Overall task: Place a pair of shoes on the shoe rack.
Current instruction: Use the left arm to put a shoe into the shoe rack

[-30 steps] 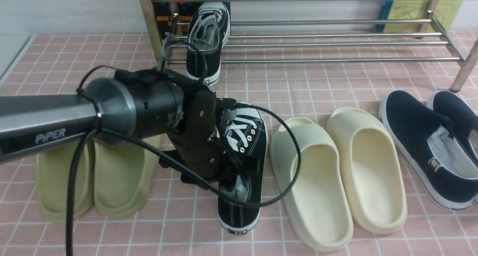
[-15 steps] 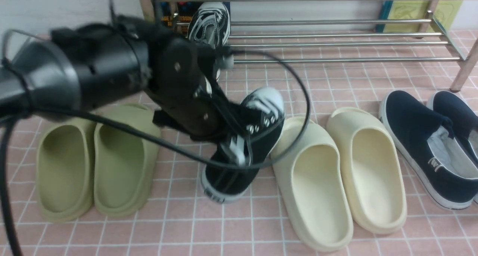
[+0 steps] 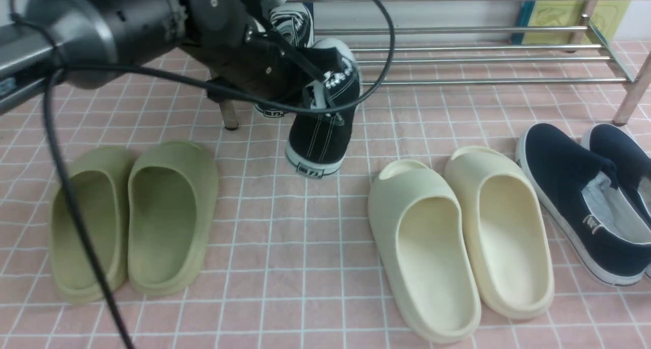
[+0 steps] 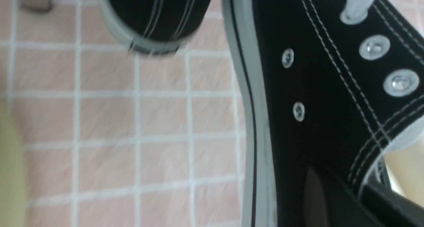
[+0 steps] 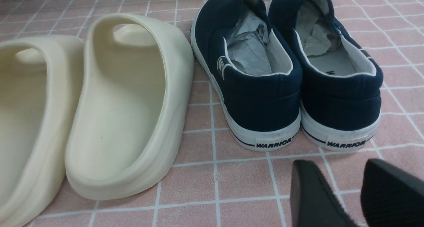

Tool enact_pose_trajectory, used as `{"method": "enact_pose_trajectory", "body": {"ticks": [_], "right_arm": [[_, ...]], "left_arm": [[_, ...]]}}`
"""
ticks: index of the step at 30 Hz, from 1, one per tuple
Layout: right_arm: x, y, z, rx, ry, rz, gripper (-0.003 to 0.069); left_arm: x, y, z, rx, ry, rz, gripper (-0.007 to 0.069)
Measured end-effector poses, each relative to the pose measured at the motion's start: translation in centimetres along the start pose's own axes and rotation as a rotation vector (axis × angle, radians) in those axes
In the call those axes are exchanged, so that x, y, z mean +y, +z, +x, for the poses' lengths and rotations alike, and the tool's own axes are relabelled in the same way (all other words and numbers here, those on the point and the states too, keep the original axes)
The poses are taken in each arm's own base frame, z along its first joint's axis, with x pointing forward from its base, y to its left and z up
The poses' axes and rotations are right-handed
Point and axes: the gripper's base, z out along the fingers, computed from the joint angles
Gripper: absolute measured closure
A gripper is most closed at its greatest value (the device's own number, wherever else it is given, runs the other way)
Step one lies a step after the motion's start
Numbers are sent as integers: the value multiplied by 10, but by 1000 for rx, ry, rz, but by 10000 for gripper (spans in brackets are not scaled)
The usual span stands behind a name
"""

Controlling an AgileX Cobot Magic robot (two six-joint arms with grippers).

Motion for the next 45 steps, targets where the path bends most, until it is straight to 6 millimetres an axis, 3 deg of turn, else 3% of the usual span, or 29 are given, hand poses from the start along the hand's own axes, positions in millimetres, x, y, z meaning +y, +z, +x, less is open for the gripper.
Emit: {"method": "enact_pose_trajectory", "body": {"ticks": [8,12,18,24,29,36,37,41,45], "right_arm": [[0,0,0,0,0,0,419],[0,0,0,0,0,0,419],[0,0,0,0,0,0,419],[0,0,0,0,0,0,419],[0,0,0,0,0,0,419],[0,0,0,0,0,0,419],[0,0,0,0,0,0,419],[0,0,0,0,0,0,419],[0,0,0,0,0,0,419]], "left_arm": [[1,47,-28,-83,-18,20,601],[11,70,-41,-125,-35,16,601],[26,91,-59,-182,-78,15,599],[30,105,-63,-207,-73,16,585],[29,105,-64,-218,-28,16,525],[19,86,-76,-170,21,8,305],[15,76,-81,-143,31,3,276],[7,53,-88,-74,82,-11,258],[1,29,-88,51,185,-39,330]]}}
